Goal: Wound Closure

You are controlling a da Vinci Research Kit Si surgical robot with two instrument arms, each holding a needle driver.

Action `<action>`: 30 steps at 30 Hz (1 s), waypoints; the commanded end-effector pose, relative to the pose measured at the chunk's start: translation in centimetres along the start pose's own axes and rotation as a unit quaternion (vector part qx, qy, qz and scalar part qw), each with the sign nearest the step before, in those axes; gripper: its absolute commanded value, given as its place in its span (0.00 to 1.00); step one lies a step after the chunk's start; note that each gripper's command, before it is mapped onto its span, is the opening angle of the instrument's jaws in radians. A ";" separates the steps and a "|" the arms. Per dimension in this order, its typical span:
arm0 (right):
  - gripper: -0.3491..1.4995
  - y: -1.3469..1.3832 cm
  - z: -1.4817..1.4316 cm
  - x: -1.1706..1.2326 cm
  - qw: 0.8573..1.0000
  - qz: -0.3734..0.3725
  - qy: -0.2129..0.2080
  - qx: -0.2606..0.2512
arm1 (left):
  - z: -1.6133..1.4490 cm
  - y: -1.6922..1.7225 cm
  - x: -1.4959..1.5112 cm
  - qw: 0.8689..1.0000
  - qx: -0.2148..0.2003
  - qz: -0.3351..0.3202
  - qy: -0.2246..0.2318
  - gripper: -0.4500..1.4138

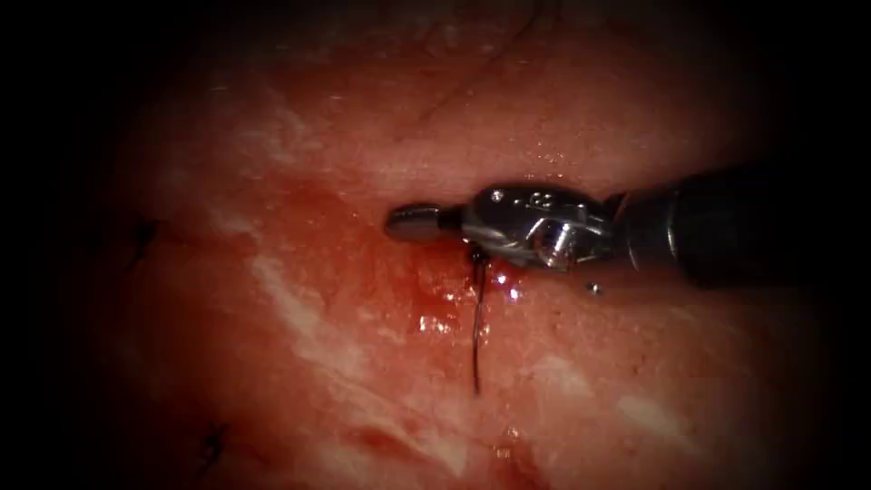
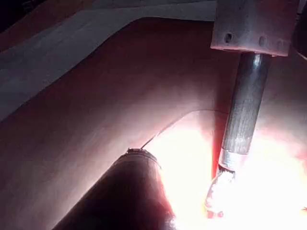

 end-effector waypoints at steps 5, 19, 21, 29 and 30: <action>0.00 0.05 0.02 0.00 1.000 -0.011 0.006 -0.001 | 0.07 0.01 0.03 1.000 0.001 0.000 0.002 0.00; 0.76 -0.13 -1.30 0.03 0.993 -0.043 0.069 -0.086 | 0.34 0.48 -0.03 1.000 -0.003 0.015 -0.013 0.00; 0.77 -0.23 -1.62 -0.10 0.992 -0.040 0.067 -0.102 | 0.55 0.79 -0.05 1.000 -0.018 0.018 -0.019 0.00; 0.77 -0.50 -2.06 -0.39 0.988 -0.037 0.079 -0.126 | 1.38 1.51 -0.25 0.997 -0.056 0.017 -0.042 0.00; 0.77 -0.52 -2.06 -0.40 0.988 -0.037 0.081 -0.125 | 1.51 1.62 -0.31 0.997 -0.063 0.017 -0.045 0.00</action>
